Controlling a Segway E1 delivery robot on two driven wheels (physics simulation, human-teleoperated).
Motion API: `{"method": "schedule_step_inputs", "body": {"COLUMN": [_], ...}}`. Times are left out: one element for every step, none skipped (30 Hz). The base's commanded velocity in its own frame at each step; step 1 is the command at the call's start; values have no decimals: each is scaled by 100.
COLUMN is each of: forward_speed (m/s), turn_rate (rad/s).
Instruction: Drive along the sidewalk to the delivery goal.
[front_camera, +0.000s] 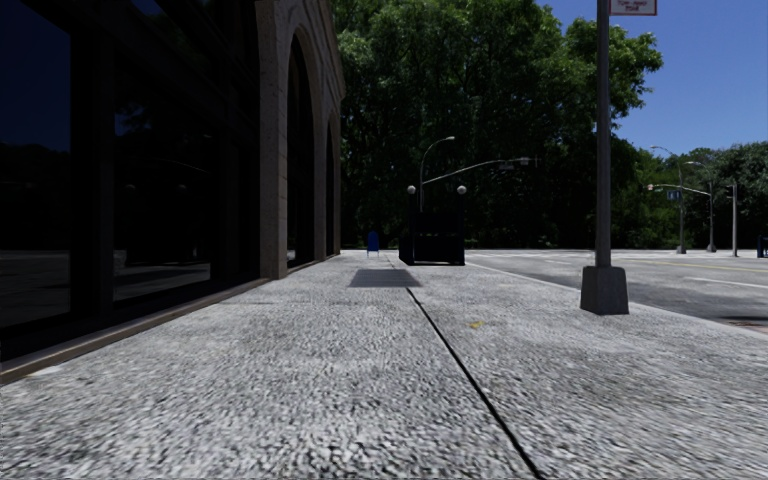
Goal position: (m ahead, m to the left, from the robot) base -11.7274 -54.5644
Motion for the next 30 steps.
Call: {"method": "schedule_step_inputs", "body": {"forward_speed": [200,200,200,200,200,200,200,200,200,200,200,200,200,200,200,200,200,200,200,200,200,200,200,200,200,200,200,200,200,200], "turn_rate": [0,0,0,0,0,0,0,0,0,0,0,0,0,0,0,0,0,0,0,0,0,0,0,0,0,0,0,0,0,0]}}
